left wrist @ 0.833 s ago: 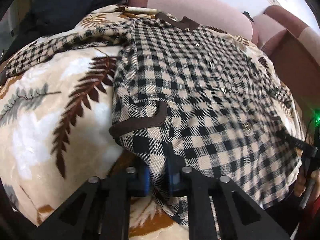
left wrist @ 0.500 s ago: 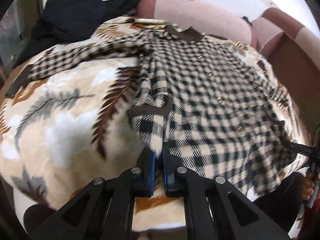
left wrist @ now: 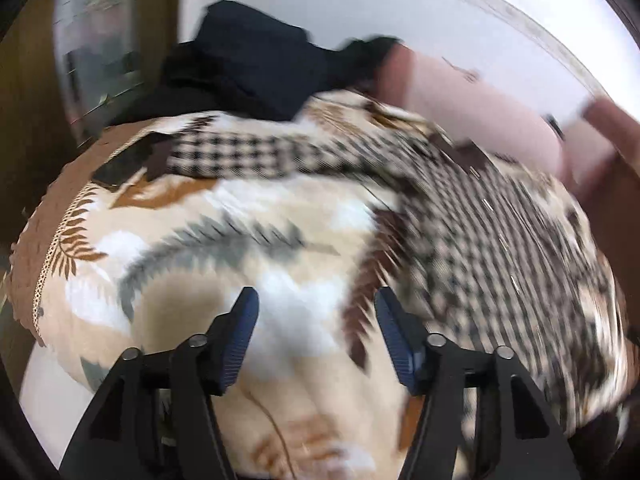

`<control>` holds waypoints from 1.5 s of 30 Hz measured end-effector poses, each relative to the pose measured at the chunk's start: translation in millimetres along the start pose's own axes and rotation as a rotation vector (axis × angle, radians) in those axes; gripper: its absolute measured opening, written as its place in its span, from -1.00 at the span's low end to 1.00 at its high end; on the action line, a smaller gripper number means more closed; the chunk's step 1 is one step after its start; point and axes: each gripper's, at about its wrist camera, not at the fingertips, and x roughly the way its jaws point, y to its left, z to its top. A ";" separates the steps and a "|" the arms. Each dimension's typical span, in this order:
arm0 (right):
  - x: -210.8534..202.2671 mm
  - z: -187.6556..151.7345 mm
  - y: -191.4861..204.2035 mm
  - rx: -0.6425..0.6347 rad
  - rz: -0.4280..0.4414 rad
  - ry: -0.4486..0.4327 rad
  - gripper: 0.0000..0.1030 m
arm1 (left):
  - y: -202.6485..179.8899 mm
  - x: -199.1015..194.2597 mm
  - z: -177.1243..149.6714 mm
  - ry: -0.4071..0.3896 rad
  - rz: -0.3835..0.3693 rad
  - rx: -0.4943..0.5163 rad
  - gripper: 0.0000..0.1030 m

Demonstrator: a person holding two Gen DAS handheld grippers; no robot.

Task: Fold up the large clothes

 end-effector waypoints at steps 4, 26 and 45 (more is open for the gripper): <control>-21.8 42.2 60.7 -0.086 0.098 -0.107 -0.13 | 32.8 39.6 40.8 -0.027 0.042 -0.132 0.21; 198.7 37.4 610.3 -0.997 0.281 0.015 0.07 | 281.1 38.3 43.9 -0.175 0.560 -0.768 0.21; 167.8 224.2 437.0 -0.296 0.333 -0.058 -0.93 | 195.8 66.6 81.0 -0.175 0.461 -0.521 0.22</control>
